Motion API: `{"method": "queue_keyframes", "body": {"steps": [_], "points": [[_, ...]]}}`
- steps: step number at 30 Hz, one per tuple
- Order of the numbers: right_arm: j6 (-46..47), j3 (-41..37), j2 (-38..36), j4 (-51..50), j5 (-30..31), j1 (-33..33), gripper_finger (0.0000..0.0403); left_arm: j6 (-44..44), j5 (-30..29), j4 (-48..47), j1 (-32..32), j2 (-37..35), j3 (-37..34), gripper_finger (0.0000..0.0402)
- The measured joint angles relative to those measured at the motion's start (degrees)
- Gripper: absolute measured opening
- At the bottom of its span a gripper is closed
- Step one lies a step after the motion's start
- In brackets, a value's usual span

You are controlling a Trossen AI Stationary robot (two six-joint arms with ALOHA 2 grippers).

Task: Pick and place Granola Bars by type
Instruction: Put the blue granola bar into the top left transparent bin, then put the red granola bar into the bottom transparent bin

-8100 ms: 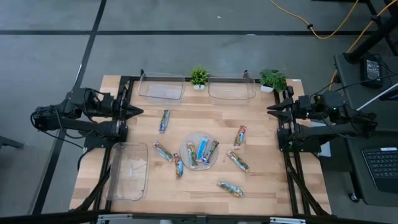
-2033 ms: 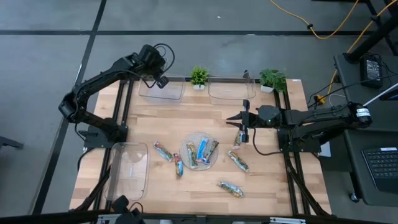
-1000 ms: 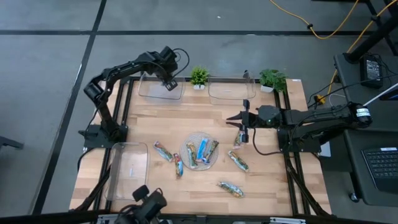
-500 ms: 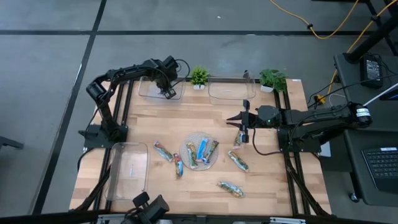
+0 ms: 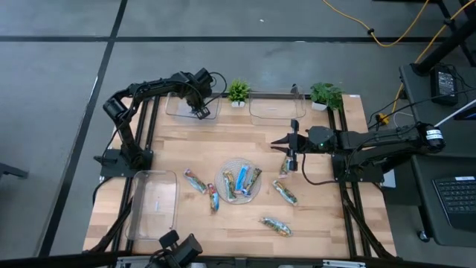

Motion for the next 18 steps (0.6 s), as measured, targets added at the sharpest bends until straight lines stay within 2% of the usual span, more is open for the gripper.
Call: {"method": "queue_keyframes", "body": {"steps": [10,18], "points": [[0.17,0.00,0.00,-0.28,-0.02,0.00,0.0067,0.00,0.00,-0.04,-0.13,-0.01,0.00,0.0089],[0.20,0.00,0.00,-0.46,-0.02,0.00,0.0067,1.19,-0.46,-4.63,-1.42,-0.95,2.00,0.0099]]}}
